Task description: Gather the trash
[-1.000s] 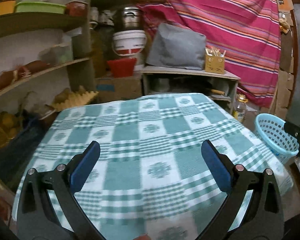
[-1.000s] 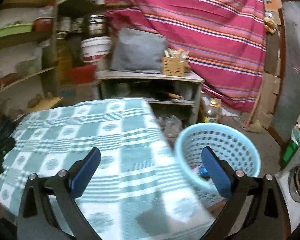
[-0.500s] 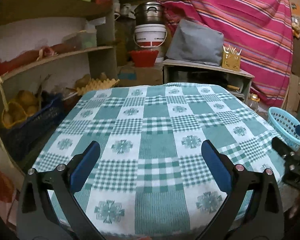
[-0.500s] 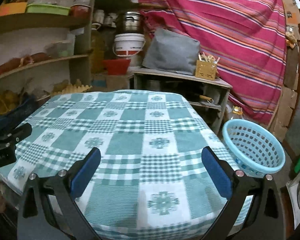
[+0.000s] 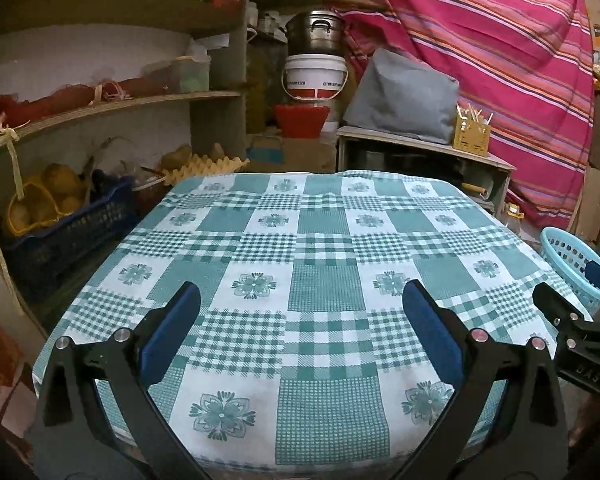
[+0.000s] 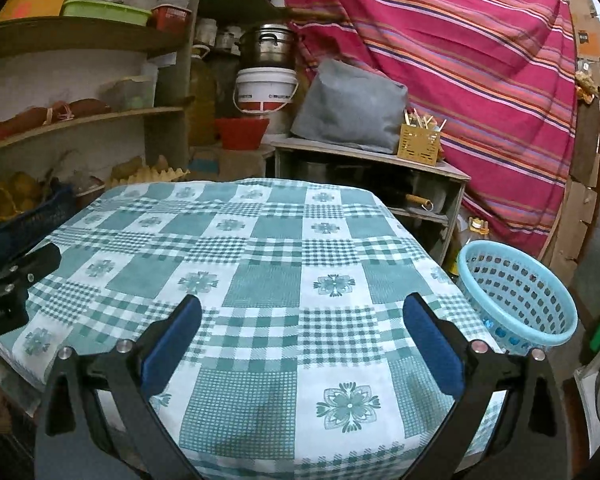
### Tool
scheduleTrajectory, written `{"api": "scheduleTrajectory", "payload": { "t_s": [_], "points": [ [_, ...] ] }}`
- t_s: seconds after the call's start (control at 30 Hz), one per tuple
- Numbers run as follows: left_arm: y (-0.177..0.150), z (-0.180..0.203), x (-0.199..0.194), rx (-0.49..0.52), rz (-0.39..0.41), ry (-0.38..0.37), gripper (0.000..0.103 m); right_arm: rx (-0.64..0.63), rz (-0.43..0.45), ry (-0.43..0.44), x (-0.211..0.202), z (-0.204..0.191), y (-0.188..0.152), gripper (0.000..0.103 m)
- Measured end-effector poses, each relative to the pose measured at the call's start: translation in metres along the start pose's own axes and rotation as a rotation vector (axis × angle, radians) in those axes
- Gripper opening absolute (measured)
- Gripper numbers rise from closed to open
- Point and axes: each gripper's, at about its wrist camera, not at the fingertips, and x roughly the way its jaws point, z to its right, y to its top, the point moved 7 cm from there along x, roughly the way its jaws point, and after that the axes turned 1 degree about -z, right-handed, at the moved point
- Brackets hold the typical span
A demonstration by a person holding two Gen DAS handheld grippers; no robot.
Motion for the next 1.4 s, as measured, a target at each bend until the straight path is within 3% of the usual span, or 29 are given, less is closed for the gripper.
{"api": "scheduleTrajectory", "payload": {
  "t_s": [0.37,1.4],
  "points": [
    [-0.001,0.011,-0.001,0.043,0.024,-0.012,0.098,0.002,0.013,-0.007,-0.002,0.001,0.002,0.098],
    [0.001,0.010,-0.002,0.045,0.023,-0.018,0.098,0.006,0.015,-0.009,-0.004,0.002,0.004,0.098]
  ]
}}
